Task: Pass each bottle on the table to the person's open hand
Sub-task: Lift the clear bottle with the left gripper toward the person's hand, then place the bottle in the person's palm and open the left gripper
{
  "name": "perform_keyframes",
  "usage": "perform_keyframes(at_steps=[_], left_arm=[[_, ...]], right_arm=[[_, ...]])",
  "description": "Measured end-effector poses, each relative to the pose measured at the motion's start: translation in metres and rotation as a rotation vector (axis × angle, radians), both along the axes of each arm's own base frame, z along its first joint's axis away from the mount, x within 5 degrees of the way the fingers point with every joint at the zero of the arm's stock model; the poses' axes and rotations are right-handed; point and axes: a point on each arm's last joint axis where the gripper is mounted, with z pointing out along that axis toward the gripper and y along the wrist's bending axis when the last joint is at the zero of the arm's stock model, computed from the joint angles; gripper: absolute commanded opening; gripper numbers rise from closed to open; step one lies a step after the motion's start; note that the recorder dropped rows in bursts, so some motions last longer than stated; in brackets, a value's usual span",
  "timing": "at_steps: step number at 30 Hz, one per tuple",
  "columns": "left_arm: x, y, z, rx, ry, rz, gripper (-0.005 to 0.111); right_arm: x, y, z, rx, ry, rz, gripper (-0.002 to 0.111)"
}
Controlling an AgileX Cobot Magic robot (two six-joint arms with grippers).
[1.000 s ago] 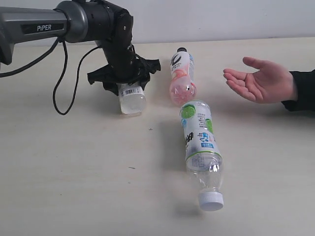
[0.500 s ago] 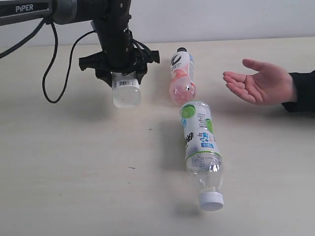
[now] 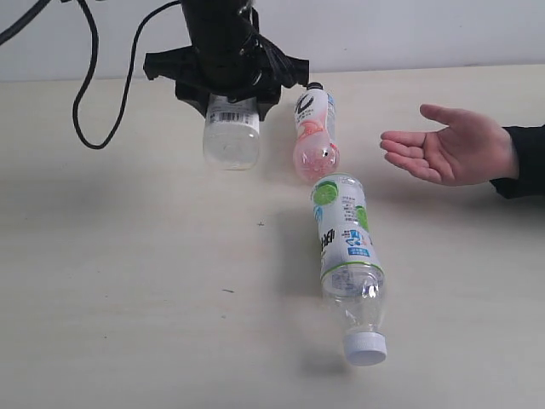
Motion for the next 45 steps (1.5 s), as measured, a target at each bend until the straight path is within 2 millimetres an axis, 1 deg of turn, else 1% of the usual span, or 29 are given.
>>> perform_keyframes(at_steps=[7, 12, 14, 17, 20, 24, 27, 30, 32, 35, 39, 45], left_arm=[[-0.015, -0.004, 0.030, -0.019, -0.062, -0.038, 0.000], [-0.026, -0.008, 0.044, -0.038, -0.088, -0.061, 0.000], [-0.031, -0.012, 0.048, -0.046, -0.099, -0.077, 0.000], [-0.040, -0.024, 0.052, -0.080, -0.127, -0.119, 0.000], [-0.049, -0.040, 0.056, -0.173, -0.148, -0.163, 0.000], [-0.061, -0.066, 0.062, -0.396, -0.136, -0.183, 0.000], [-0.067, -0.079, 0.068, -0.543, -0.134, -0.180, 0.000], [-0.069, -0.088, 0.072, -0.653, -0.137, -0.171, 0.000], [-0.069, -0.095, 0.070, -0.709, -0.132, -0.163, 0.000], [-0.069, -0.107, 0.060, -0.765, -0.117, -0.150, 0.000], [-0.065, -0.122, 0.036, -0.817, -0.084, -0.115, 0.000], [-0.058, -0.134, 0.004, -0.833, -0.059, -0.077, 0.000]], right_arm=[[0.000, 0.000, 0.000, 0.000, 0.000, 0.000, 0.000], [0.000, 0.000, 0.000, 0.000, 0.000, 0.000, 0.000], [0.000, 0.000, 0.000, 0.000, 0.000, 0.000, 0.000], [0.000, 0.000, 0.000, 0.000, 0.000, 0.000, 0.000], [0.000, 0.000, 0.000, 0.000, 0.000, 0.000, 0.000], [0.000, 0.000, 0.000, 0.000, 0.000, 0.000, 0.000], [0.000, 0.000, 0.000, 0.000, 0.000, 0.000, 0.000], [0.000, 0.000, 0.000, 0.000, 0.000, 0.000, 0.000], [0.000, 0.000, 0.000, 0.000, 0.000, 0.000, 0.000], [0.000, 0.000, 0.000, 0.000, 0.000, 0.000, 0.000], [0.000, 0.000, 0.000, 0.000, 0.000, 0.000, 0.000], [0.000, 0.000, 0.000, 0.000, 0.000, 0.000, 0.000]])
